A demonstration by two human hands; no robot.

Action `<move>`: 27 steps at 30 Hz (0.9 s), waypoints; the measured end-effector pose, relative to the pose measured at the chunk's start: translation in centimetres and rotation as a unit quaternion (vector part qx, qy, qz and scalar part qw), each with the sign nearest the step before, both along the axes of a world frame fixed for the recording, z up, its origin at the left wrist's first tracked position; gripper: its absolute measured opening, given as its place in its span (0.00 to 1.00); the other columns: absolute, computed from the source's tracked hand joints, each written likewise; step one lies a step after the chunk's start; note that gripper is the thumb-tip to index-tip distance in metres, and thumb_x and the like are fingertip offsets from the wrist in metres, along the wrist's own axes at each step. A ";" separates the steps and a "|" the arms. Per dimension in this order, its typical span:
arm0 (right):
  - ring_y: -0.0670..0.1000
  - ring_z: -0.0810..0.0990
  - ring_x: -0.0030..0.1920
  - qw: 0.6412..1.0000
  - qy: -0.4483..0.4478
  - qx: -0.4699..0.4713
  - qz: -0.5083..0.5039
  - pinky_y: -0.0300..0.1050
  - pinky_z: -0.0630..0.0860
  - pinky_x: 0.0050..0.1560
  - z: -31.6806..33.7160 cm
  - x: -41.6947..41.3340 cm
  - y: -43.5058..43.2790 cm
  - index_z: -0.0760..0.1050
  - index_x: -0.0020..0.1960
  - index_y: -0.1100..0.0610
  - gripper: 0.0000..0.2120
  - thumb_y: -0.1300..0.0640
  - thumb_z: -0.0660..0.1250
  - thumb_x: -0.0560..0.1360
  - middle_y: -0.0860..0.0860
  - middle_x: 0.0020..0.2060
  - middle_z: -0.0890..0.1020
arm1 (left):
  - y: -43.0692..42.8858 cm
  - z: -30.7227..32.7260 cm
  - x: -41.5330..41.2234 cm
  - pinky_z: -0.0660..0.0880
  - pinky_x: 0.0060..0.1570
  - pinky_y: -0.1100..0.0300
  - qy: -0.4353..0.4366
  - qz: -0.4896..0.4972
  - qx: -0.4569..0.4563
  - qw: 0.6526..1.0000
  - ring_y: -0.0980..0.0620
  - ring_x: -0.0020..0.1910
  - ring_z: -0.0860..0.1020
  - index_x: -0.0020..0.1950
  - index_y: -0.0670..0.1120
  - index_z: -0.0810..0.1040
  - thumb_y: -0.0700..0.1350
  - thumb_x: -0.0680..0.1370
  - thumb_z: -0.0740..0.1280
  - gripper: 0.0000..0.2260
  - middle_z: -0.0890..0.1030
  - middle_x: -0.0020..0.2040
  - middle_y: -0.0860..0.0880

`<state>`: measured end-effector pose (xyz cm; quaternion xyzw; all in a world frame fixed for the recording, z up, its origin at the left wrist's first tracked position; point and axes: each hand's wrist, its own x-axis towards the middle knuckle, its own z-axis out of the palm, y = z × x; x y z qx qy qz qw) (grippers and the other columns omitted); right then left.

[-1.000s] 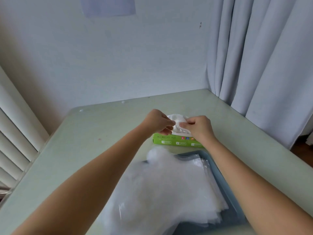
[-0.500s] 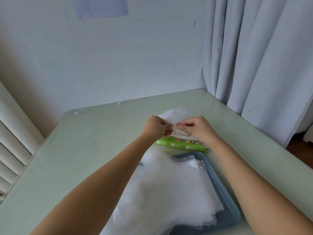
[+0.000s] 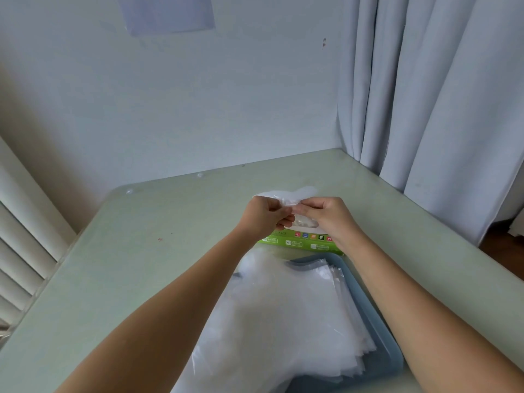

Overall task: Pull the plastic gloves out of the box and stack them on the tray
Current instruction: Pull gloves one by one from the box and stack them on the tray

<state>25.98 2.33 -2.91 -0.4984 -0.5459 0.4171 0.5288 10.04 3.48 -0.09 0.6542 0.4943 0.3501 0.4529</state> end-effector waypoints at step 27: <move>0.50 0.80 0.51 0.991 -0.126 0.046 0.000 0.45 0.77 0.48 -0.5 -0.3 0.4 0.77 0.54 0.48 0.09 0.58 0.68 0.75 0.46 0.49 0.82 | -1.0 0.7 -2.8 0.76 0.55 0.56 -0.151 -0.030 -0.037 0.987 0.50 0.49 0.80 0.56 0.39 0.77 0.35 0.81 0.57 0.10 0.81 0.50 0.44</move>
